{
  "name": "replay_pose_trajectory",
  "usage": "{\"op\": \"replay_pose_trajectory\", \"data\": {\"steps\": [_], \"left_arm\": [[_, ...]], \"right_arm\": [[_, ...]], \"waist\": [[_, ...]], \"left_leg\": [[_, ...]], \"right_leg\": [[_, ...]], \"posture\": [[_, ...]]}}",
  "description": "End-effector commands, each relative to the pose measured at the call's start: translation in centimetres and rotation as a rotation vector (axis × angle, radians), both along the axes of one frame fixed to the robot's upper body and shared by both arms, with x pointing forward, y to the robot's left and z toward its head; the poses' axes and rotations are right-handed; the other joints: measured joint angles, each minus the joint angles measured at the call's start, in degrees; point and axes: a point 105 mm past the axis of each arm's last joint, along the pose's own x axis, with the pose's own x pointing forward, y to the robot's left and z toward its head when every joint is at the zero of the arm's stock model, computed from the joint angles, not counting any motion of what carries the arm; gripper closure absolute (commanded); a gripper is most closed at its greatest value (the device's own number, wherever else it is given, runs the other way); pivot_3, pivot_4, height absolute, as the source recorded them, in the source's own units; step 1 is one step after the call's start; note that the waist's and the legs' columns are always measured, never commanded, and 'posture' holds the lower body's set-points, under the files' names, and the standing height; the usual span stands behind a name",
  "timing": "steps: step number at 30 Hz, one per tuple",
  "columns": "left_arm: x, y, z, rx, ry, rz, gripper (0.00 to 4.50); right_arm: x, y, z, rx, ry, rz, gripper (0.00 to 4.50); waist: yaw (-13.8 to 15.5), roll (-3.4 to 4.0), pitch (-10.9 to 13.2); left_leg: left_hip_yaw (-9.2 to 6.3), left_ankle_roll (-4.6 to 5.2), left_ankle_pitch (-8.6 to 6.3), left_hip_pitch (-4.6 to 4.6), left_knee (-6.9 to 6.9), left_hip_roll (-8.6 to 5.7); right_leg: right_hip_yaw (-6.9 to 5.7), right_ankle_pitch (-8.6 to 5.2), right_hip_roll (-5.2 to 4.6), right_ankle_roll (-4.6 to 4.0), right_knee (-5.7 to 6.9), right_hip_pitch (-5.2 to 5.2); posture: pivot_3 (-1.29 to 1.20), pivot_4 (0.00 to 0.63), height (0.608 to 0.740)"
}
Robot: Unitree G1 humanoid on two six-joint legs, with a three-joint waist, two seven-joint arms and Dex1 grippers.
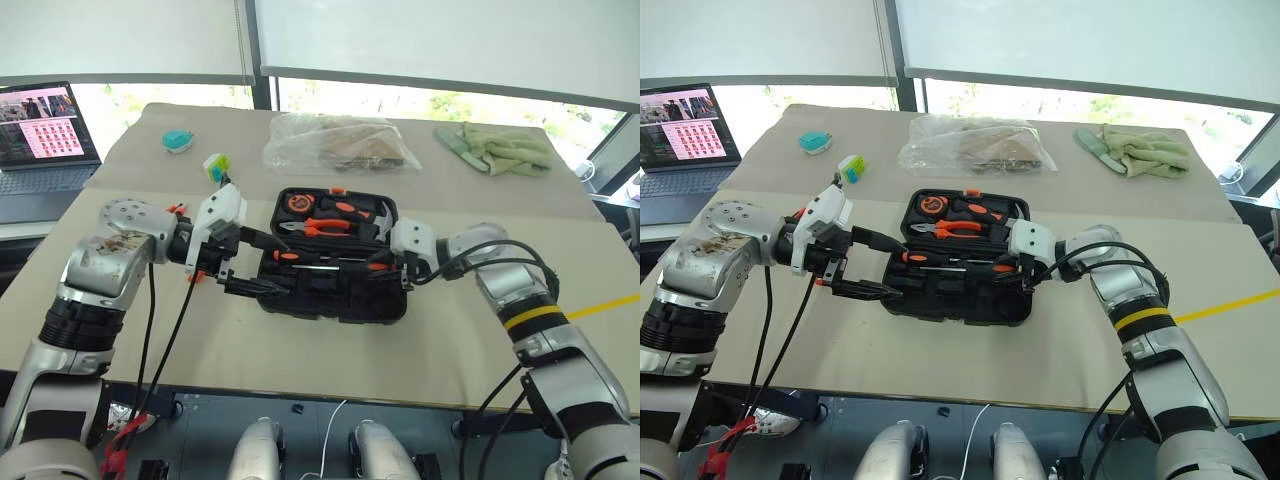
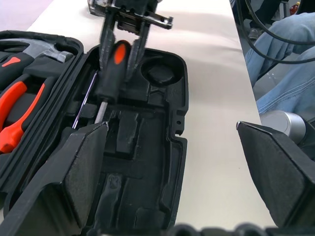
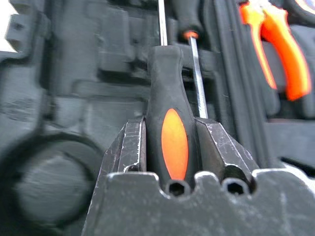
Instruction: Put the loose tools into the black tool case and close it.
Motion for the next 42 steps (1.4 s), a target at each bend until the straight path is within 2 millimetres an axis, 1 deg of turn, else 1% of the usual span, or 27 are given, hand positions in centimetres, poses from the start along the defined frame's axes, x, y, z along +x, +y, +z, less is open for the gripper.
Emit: {"op": "replay_pose_trajectory", "data": {"steps": [1,6,8,9,10,12,14,16,17,18,19,20,22,23,29,33,39,42], "left_arm": [[-0.3,0.0,1.3,-0.025,-0.049,-0.013,0.0],[0.3,0.0,1.2,-0.028,-0.055,-0.005,0.0],[0.5,0.0,1.1,-0.028,-0.059,-0.001,0.0],[0.6,-0.1,1.1,-0.028,-0.061,-0.001,0.0],[0.6,-0.1,1.1,-0.028,-0.064,-0.002,0.0],[0.7,-0.1,1.1,-0.028,-0.066,-0.004,0.0],[0.8,-0.1,1.2,-0.029,-0.067,-0.004,0.0],[0.9,0.0,1.1,-0.025,-0.07,-0.002,0.0],[1.0,0.0,1.0,-0.023,-0.071,0.001,0.0],[1.1,0.0,0.9,-0.022,-0.071,0.002,0.0],[1.1,0.0,0.9,-0.021,-0.071,0.003,0.0],[1.2,0.0,0.9,-0.021,-0.072,0.005,0.0],[1.3,-0.1,0.8,-0.022,-0.074,0.007,0.0],[1.4,-0.1,0.8,-0.022,-0.075,0.007,0.0],[1.6,-0.2,0.9,-0.022,-0.079,0.005,0.0],[1.8,-0.1,0.9,-0.019,-0.079,0.007,0.0],[2.0,-0.1,0.7,-0.014,-0.078,0.012,0.0],[2.1,-0.1,0.7,-0.015,-0.078,0.011,0.0]], "right_arm": [[0.2,-0.7,1.2,0.011,-0.022,-0.003,3.45],[0.1,-0.3,1.1,0.031,-0.001,0.006,3.45],[0.2,-0.1,1.1,0.039,-0.007,-0.004,2.44],[0.3,0.0,1.2,0.044,-0.013,-0.005,2.28],[0.4,0.1,1.5,0.055,-0.025,-0.01,1.89],[0.5,0.3,2.1,0.085,-0.035,-0.023,1.25],[0.6,0.6,3.4,0.168,-0.006,-0.054,0.62],[0.4,1.0,4.5,0.257,0.042,-0.073,0.62],[0.3,1.1,4.6,0.274,0.058,-0.081,0.62],[0.2,1.3,4.5,0.28,0.063,-0.09,0.82],[0.2,1.3,4.3,0.282,0.063,-0.102,1.17],[0.1,1.5,4.1,0.286,0.075,-0.107,1.31],[-0.2,1.9,3.7,0.285,0.09,-0.108,2.08],[-0.2,2.1,3.3,0.28,0.095,-0.111,2.36],[-0.6,2.7,2.0,0.261,0.106,-0.114,4.48],[-0.4,2.8,1.2,0.238,0.113,-0.134,4.49],[-0.3,3.3,-0.4,0.142,0.108,-0.135,4.49],[0.6,3.0,-1.5,0.06,0.074,-0.192,4.49]], "waist": [[-0.1,0.01,0.0],[-0.1,0.01,0.0],[-0.1,0.01,0.0],[-0.1,0.01,0.0],[-0.1,0.0,0.0],[-0.1,0.01,0.0],[-0.1,0.01,0.0],[-0.1,0.01,0.0],[-0.1,0.01,0.0],[-0.1,0.01,0.0],[-0.1,0.01,0.0],[-0.1,0.01,0.0],[-0.1,0.01,0.0],[-0.1,0.01,0.0],[-0.1,0.01,0.0],[-0.1,0.01,0.0],[-0.1,0.01,0.0],[-0.3,0.01,0.0]], "left_leg": [[0.01,0.0,0.0,0.0,0.0,0.0],[0.01,0.0,0.0,0.0,0.0,0.0],[0.01,0.0,0.0,0.0,0.0,0.0],[0.01,0.0,0.0,0.0,0.0,0.01],[0.01,0.0,0.0,0.0,0.0,0.01],[0.01,0.0,0.0,0.01,-0.01,0.01],[0.01,0.0,0.0,0.0,-0.01,0.01],[0.01,0.0,0.0,0.0,-0.01,0.01],[0.01,0.0,0.0,0.0,-0.01,0.02],[0.0,0.0,0.0,0.0,-0.01,0.03],[0.0,0.0,0.0,0.0,-0.01,0.03],[0.0,0.0,0.0,0.0,-0.01,0.03],[0.01,0.0,0.0,0.0,-0.02,0.02],[0.01,0.0,0.0,0.0,-0.02,0.02],[0.02,-0.01,0.0,0.0,-0.01,0.01],[0.02,0.0,0.0,0.0,-0.01,0.01],[0.02,0.0,0.0,0.0,-0.01,0.01],[0.02,-0.01,0.0,0.03,-0.01,0.02]], "right_leg": [[0.01,0.0,-0.01,0.0,0.0,0.0],[0.01,0.0,0.0,0.0,0.01,0.0],[0.01,0.0,0.0,0.0,0.01,0.0],[0.01,0.0,0.0,0.0,0.01,0.0],[0.01,0.0,0.0,0.0,0.01,0.0],[0.0,0.0,0.0,0.0,0.01,0.0],[0.0,0.0,0.0,0.0,0.01,-0.01],[0.0,0.0,0.0,-0.01,0.02,-0.01],[0.01,0.01,0.01,-0.01,0.03,-0.02],[0.01,0.01,0.02,-0.01,0.04,-0.02],[0.0,0.01,0.02,-0.01,0.04,-0.02],[0.0,0.01,0.02,-0.01,0.04,-0.01],[0.0,0.01,0.01,-0.01,0.03,-0.01],[0.0,0.01,0.01,-0.01,0.03,-0.01],[0.0,0.01,0.0,-0.01,0.03,-0.02],[0.0,0.0,0.01,-0.01,0.03,-0.02],[0.0,0.0,0.01,-0.01,0.03,-0.02],[0.0,0.01,0.02,-0.01,0.04,-0.01]], "posture": [[0.0,0.15,0.74],[0.0,0.15,0.74],[0.0,0.15,0.74],[0.0,0.15,0.74],[0.0,0.15,0.74],[0.0,0.15,0.74],[0.0,0.15,0.74],[0.0,0.15,0.74],[0.0,0.15,0.74],[0.0,0.15,0.74],[0.0,0.15,0.74],[0.0,0.15,0.74],[0.0,0.15,0.74],[0.0,0.15,0.74],[0.0,0.15,0.74],[0.0,0.15,0.74],[0.0,0.15,0.74],[0.0,0.15,0.74]]}}
